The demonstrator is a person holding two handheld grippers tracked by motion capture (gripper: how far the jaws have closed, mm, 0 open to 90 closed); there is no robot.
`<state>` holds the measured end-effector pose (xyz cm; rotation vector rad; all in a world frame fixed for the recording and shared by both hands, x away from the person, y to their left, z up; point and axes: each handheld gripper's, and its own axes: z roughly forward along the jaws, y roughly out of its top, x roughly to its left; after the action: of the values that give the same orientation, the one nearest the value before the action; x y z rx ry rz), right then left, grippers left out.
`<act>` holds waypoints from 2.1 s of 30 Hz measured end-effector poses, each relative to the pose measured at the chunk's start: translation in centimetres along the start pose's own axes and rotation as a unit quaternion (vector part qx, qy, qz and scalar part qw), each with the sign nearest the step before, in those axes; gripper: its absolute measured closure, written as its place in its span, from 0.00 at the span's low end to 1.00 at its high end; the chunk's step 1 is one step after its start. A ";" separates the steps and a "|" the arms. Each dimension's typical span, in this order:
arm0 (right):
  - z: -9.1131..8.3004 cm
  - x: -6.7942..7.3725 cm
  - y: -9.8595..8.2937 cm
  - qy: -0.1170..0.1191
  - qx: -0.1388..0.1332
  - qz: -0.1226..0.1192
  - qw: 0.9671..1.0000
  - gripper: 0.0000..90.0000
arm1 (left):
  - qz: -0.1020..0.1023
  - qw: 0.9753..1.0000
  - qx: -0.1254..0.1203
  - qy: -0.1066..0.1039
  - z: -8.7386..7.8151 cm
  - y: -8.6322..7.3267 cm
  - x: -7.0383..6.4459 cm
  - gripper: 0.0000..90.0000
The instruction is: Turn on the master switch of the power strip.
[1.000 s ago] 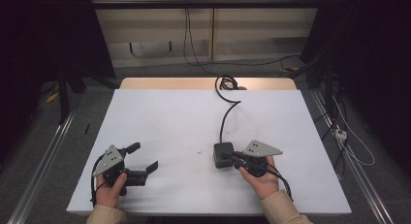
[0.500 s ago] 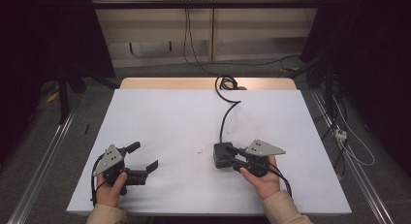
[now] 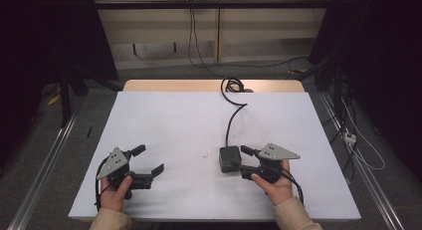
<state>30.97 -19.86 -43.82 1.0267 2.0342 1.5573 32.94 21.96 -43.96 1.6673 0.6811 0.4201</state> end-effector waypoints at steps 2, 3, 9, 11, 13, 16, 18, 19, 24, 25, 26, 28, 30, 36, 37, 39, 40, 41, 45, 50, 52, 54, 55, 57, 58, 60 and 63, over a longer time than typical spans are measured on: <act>-0.2 -0.1 0.0 -0.002 0.000 -0.001 1.000 0.38 | 0.001 1.000 0.001 0.000 0.0 0.0 0.0 0.04; -0.3 -0.2 -0.1 -0.003 0.000 -0.001 1.000 0.38 | 0.001 1.000 0.001 0.000 0.0 0.0 0.0 0.04; -1.0 -0.6 -0.3 -0.007 0.001 -0.004 1.000 0.32 | 0.001 1.000 0.004 0.000 0.0 0.0 0.0 0.04; -1.2 -0.7 -0.5 -0.008 0.004 -0.005 1.000 0.31 | 0.001 1.000 0.002 -0.002 0.1 0.0 0.0 0.04; -1.4 -0.8 -0.6 -0.011 0.005 -0.006 1.000 0.30 | 0.002 1.000 0.002 -0.002 0.1 0.0 0.1 0.04; -1.8 -1.0 -0.7 -0.013 0.005 -0.005 1.000 0.28 | -0.001 1.000 0.002 -0.002 0.2 0.0 0.0 0.04; -2.0 -1.0 -0.7 -0.013 0.003 -0.006 1.000 0.27 | 0.000 1.000 0.001 -0.003 0.2 0.0 0.0 0.04; -2.1 -1.0 -0.7 -0.012 0.002 -0.006 1.000 0.27 | 0.001 1.000 0.003 -0.003 0.2 0.0 0.0 0.04; -2.6 -1.2 -0.8 -0.014 0.000 -0.007 1.000 0.25 | -0.001 1.000 0.002 -0.002 0.2 0.0 0.1 0.04; -2.6 -1.2 -0.9 -0.015 0.000 -0.006 1.000 0.25 | -0.001 1.000 0.001 -0.002 0.2 0.0 0.1 0.04; -2.7 -1.3 -0.9 -0.016 0.001 -0.006 1.000 0.25 | -0.001 1.000 0.001 -0.002 0.2 0.0 0.0 0.04; -2.8 -1.4 -1.0 -0.014 0.001 -0.002 1.000 0.24 | 0.001 1.000 0.002 -0.003 0.2 0.0 0.1 0.04; -3.0 -1.5 -1.0 -0.016 0.001 -0.002 1.000 0.23 | 0.001 1.000 0.001 -0.002 0.2 0.0 0.1 0.04; -3.3 -1.7 -1.2 -0.015 0.000 -0.001 1.000 0.22 | -0.001 1.000 0.000 -0.002 0.2 0.0 0.1 0.04; -3.4 -1.7 -1.2 -0.015 -0.001 -0.002 1.000 0.22 | 0.000 1.000 0.000 -0.002 0.1 0.0 0.1 0.04; -3.5 -1.8 -1.2 -0.014 -0.002 -0.002 1.000 0.21 | 0.001 1.000 0.001 -0.002 0.1 0.0 0.1 0.04; -3.5 -1.8 -1.2 -0.015 -0.002 -0.002 1.000 0.21 | 0.001 1.000 0.000 -0.002 0.1 0.0 0.1 0.04; -3.5 -1.8 -1.2 -0.015 -0.002 -0.002 1.000 0.21 | 0.000 1.000 0.000 -0.001 0.1 0.0 0.1 0.04; -3.7 -1.9 -1.3 -0.017 -0.003 0.000 1.000 0.20 | -0.001 1.000 0.000 -0.001 0.0 0.1 0.1 0.04; -4.0 -2.1 -1.4 -0.018 -0.004 0.002 1.000 0.20 | 0.000 1.000 0.000 0.000 0.0 0.1 0.1 0.04; -4.1 -2.2 -1.4 -0.018 -0.003 0.002 1.000 0.20 | 0.000 1.000 -0.001 0.000 0.0 0.1 0.1 0.04; -4.2 -2.3 -1.5 -0.020 -0.004 0.002 1.000 0.20 | -0.001 1.000 -0.002 -0.001 0.0 0.1 0.1 0.04; -4.3 -2.3 -1.5 -0.021 -0.004 0.002 1.000 0.20 | -0.001 1.000 -0.002 0.000 0.0 0.1 0.1 0.04; -4.4 -2.4 -1.6 -0.022 -0.004 0.003 1.000 0.20 | -0.001 1.000 -0.001 0.000 0.0 0.1 0.1 0.04; -4.4 -2.4 -1.6 -0.023 -0.004 0.003 1.000 0.20 | 0.000 1.000 -0.001 0.000 0.0 0.1 0.1 0.04; -4.5 -2.5 -1.7 -0.023 -0.003 0.001 1.000 0.20 | 0.000 1.000 -0.001 0.000 0.0 0.1 0.1 0.04; -4.7 -2.6 -1.7 -0.026 -0.004 0.001 1.000 0.20 | -0.001 1.000 -0.001 0.001 0.0 0.1 0.1 0.04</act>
<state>28.94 -25.09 -44.28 1.0552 1.9919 1.5230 33.02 22.04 -43.86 1.6638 0.6838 0.4214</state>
